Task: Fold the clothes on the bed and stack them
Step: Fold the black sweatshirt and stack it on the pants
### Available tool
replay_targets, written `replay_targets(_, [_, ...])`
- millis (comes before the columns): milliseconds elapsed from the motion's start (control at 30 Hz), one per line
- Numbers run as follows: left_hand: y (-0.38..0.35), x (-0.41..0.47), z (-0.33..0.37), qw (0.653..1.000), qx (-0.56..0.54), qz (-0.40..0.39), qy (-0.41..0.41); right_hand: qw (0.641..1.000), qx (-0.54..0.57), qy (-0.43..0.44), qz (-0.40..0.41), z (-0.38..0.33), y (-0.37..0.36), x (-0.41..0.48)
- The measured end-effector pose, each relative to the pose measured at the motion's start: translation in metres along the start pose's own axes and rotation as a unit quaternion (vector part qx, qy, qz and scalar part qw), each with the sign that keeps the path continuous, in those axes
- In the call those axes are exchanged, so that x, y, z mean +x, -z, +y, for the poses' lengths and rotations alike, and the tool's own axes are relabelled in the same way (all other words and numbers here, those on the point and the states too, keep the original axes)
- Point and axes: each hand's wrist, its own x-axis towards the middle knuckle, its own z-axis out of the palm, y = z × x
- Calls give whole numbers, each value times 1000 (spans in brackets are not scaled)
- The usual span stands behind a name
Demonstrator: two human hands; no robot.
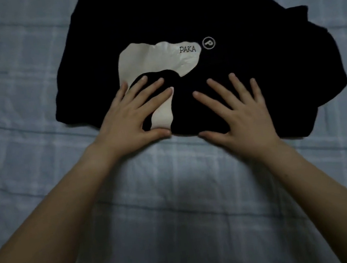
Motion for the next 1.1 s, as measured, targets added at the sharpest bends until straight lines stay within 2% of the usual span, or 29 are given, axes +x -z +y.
replay_targets(167, [13,-2,-5,999,-28,22,-25,999,26,-25,24,-18,13,-1])
replay_targets(267, [21,-7,-29,997,11,70,14,998,19,-8,63,-38,15,14])
replay_targets(333, [15,-13,-47,998,16,53,36,998,22,-27,54,-44,9,29])
replay_targets(467, [8,-16,-54,1000,-12,2,24,997,35,-65,10,-44,6,35])
replay_targets(567, [23,-14,-61,997,-72,26,14,991,78,-105,23,-61,18,34])
replay_targets(667, [34,-24,-90,986,-82,105,99,985,95,-108,92,-102,31,67])
replay_targets(767, [27,-31,-114,980,-83,24,180,988,61,-101,97,-136,26,122])
replay_targets(833, [20,-33,-115,976,-140,30,164,987,50,-141,62,-141,11,140])
replay_targets(900, [21,-32,-113,947,-256,87,171,983,42,-169,59,-135,-3,139])
replay_targets(967, [25,-35,-116,890,-361,127,249,983,47,-160,73,-134,-8,135])
replay_targets(1000, [26,-36,-118,869,-388,128,279,983,49,-159,77,-134,-8,136])
replay_targets(1100, [35,-34,-124,841,-430,115,308,982,51,-165,81,-136,-6,138])
